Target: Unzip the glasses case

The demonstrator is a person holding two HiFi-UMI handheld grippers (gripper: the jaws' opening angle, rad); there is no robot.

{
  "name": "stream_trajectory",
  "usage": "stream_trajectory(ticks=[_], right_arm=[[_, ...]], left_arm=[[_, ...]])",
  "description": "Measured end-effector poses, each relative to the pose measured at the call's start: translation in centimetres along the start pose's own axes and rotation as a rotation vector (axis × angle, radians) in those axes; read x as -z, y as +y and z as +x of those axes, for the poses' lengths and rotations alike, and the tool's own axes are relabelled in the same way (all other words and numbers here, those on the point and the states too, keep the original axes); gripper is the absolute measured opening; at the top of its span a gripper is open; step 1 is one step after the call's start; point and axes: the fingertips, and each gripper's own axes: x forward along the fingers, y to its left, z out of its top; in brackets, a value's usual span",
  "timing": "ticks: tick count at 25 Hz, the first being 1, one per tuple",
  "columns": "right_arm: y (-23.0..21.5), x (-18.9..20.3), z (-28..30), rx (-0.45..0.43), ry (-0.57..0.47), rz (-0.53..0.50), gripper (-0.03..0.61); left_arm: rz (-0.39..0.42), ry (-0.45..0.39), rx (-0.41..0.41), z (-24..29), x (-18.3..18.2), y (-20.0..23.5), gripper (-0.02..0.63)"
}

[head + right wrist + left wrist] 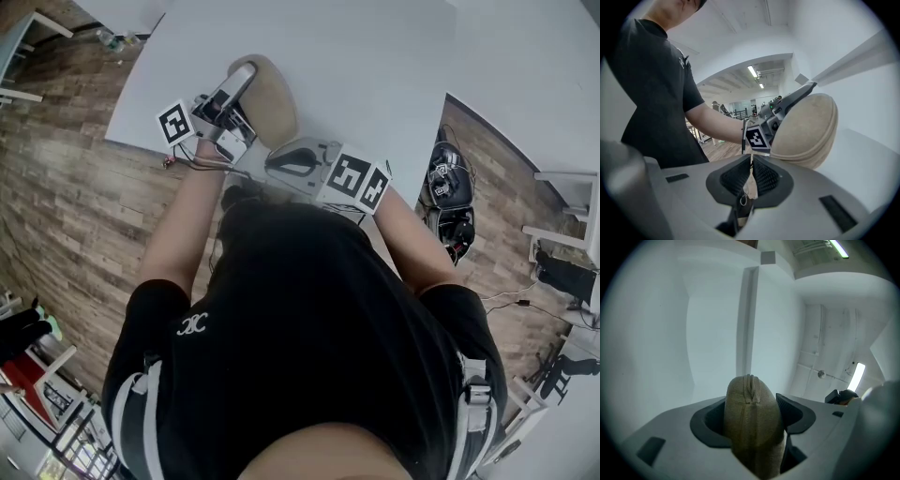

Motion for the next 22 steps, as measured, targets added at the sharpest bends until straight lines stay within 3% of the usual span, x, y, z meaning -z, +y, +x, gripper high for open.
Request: stream_trajectory(ticks=[8, 9, 10, 15, 19, 22], right_arm=[[-1.6, 0.4, -1.5, 0.090, -0.112, 0.176, 0.031], [-1.8, 0.6, -2.0, 0.101, -0.123, 0.215, 0.067], [-2.1, 0.9, -2.5, 0.117, -0.132, 0.260, 0.226], [-5.9, 2.1, -5.7, 0.283, -0.244, 0.474, 0.267], [-7.1, 1.2, -6.5, 0.252, -0.385, 0.630, 0.309], [-7.4, 0.9, -5.7, 0.203, -0.414, 0.693, 0.319]], left_arm=[[-0.007, -0.056, 0.017, -0.1, -1.6, 0.4, 0.295], [0.000, -0.057, 0.019, -0.3, -1.8, 0.3, 0.295], [0.009, -0.048, 0.015, -0.5, -1.9, 0.2, 0.295], [0.038, 0.055, -0.013, -0.4, 0.1, 1.0, 0.295], [0.041, 0.135, -0.015, 0.7, 2.8, 1.9, 0.295], [0.047, 0.195, 0.003, 1.5, 4.4, 1.9, 0.295]])
